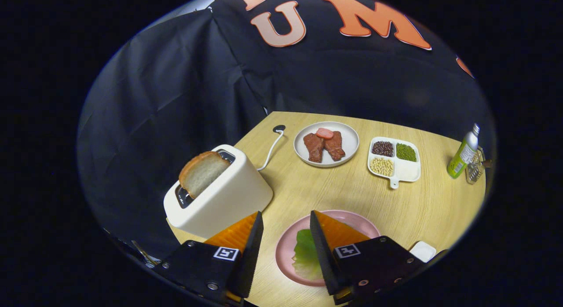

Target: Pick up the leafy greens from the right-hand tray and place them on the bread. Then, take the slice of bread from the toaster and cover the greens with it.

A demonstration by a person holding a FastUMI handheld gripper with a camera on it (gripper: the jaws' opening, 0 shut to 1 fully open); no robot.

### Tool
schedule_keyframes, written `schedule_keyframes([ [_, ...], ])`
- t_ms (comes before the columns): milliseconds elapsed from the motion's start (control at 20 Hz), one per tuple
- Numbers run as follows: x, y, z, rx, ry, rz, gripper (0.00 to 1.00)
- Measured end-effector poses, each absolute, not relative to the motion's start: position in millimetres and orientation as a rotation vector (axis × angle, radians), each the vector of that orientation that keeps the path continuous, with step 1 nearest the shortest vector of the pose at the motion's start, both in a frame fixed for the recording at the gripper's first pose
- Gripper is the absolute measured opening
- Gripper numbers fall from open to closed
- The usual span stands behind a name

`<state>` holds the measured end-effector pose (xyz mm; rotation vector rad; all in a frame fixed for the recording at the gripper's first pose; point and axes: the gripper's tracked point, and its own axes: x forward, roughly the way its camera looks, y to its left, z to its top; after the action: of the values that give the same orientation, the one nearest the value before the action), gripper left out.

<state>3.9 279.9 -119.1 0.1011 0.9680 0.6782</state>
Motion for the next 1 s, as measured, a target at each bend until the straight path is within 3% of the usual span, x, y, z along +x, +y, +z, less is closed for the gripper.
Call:
schedule_keyframes([
  [200,-2.9,315.9,-93.6,0.139,0.992,0.753,0.79],
  [550,3.3,362.7,-73.0,0.169,1.034,0.801,0.92],
  [600,4.5,368.1,-72.2,0.169,1.041,0.803,0.97],
  [1000,0.4,417.6,-75.9,0.214,1.173,0.818,0.98],
])
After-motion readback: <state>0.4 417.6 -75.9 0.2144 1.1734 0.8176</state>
